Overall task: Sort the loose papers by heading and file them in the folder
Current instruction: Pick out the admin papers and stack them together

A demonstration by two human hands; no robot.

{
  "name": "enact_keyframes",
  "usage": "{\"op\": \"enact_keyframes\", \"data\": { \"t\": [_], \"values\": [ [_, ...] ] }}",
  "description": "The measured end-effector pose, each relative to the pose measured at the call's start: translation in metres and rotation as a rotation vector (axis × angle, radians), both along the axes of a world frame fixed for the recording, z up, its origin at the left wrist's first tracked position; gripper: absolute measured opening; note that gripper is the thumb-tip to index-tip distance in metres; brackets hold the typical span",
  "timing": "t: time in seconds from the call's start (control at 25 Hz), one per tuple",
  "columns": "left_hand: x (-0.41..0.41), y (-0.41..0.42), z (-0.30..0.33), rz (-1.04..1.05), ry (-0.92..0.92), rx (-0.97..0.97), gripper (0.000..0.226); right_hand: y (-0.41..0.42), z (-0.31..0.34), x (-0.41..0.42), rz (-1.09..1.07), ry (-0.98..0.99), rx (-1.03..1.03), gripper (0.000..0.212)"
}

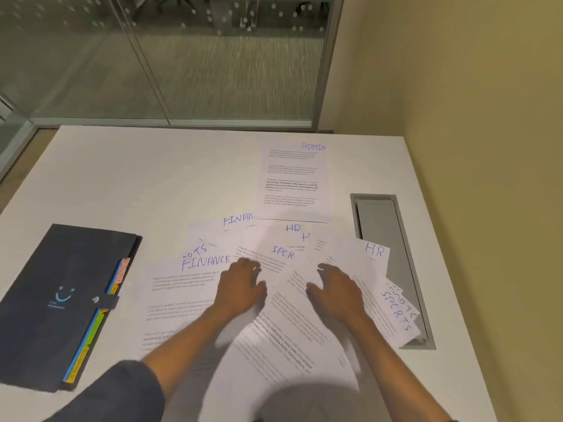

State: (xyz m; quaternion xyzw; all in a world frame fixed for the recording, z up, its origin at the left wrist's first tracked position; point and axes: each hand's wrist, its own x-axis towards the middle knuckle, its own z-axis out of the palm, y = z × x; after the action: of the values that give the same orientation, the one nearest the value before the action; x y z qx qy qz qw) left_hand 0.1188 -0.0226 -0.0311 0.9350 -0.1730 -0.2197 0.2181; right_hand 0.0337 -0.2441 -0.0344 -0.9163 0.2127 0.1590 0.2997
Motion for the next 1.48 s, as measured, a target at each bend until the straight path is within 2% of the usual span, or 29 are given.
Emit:
{"op": "enact_keyframes", "data": {
  "t": [0.12, 0.24, 0.52, 0.68, 0.8, 0.92, 1.24, 1.48],
  "values": [
    [-0.037, 0.021, -0.014, -0.084, -0.039, 0.210, 0.070, 0.020, -0.018, -0.032, 0.130, 0.139, -0.101, 0.083],
    [-0.051, 0.036, -0.023, -0.133, 0.007, 0.353, 0.071, 0.033, -0.024, -0.046, 0.251, 0.155, -0.156, 0.088],
    [-0.065, 0.052, -0.029, -0.145, 0.046, 0.344, 0.078, 0.037, -0.025, -0.051, 0.324, 0.083, -0.178, 0.082],
    [-0.065, 0.053, -0.030, -0.155, 0.016, 0.347, 0.079, 0.032, -0.021, -0.045, 0.212, 0.003, -0.217, 0.080],
    [-0.068, 0.054, -0.032, -0.161, 0.007, 0.358, 0.079, 0.023, -0.022, -0.042, 0.111, 0.058, -0.233, 0.083],
    [-0.070, 0.055, -0.034, -0.156, -0.002, 0.361, 0.080, 0.016, -0.026, -0.043, 0.119, 0.128, -0.247, 0.083],
    [-0.077, 0.053, -0.036, -0.105, 0.029, 0.330, 0.082, 0.027, -0.023, -0.051, 0.222, 0.113, -0.216, 0.079],
    [-0.079, 0.059, -0.040, -0.145, -0.038, 0.371, 0.080, 0.031, -0.022, -0.053, 0.214, 0.068, -0.232, 0.074]
  ]
}}
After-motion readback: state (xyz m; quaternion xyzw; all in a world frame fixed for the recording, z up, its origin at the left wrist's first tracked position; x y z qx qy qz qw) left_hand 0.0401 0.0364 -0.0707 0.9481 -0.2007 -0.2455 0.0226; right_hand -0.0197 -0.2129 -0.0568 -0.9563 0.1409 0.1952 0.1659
